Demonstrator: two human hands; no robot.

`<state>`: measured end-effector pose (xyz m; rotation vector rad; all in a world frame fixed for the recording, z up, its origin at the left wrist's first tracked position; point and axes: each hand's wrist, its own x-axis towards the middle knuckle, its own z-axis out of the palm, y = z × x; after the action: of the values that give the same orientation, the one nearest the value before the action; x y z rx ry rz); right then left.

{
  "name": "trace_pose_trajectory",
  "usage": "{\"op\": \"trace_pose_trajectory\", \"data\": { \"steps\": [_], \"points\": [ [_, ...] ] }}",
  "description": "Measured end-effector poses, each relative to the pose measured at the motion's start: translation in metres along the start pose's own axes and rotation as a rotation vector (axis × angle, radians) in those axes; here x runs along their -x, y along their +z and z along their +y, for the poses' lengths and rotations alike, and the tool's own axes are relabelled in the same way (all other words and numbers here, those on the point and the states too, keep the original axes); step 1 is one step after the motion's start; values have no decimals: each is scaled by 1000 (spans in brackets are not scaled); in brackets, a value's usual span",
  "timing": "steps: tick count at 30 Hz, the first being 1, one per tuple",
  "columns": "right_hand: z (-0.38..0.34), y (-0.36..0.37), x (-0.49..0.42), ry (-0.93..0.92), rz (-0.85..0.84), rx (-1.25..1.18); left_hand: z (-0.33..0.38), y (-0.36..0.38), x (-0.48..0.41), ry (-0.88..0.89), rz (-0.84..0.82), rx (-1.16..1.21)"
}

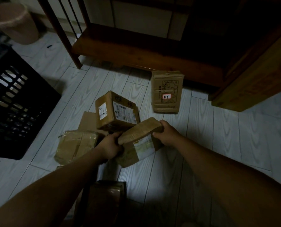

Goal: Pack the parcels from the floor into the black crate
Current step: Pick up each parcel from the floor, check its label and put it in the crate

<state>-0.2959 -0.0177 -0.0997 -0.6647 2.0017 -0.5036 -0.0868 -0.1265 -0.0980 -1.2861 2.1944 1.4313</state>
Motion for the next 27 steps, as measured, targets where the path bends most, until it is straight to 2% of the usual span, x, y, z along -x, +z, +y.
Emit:
{"op": "trace_pose_trajectory", "data": {
  "steps": [4,7,10,14,17,21,25,27],
  "points": [
    [-13,-13,18,-11,59,-26,14,-16,22,-74,-13,201],
    [-41,-42,63,-12,48,-68,51,-50,60,-95,-137,240],
    [-84,-83,128,-6,-33,-200,104,-105,110,-112,-261,304],
    [-156,-137,220,48,-83,-444,177,-195,186,-117,-326,315],
    [-224,-169,290,29,-20,-570,237,-258,248,-122,-235,362],
    [-305,-204,386,4,83,-682,302,-327,341,-73,36,553],
    [-360,-220,465,-15,127,-757,339,-363,420,-11,-62,571],
    [-381,-224,493,-43,187,-770,350,-377,444,63,-48,540]
  ]
}}
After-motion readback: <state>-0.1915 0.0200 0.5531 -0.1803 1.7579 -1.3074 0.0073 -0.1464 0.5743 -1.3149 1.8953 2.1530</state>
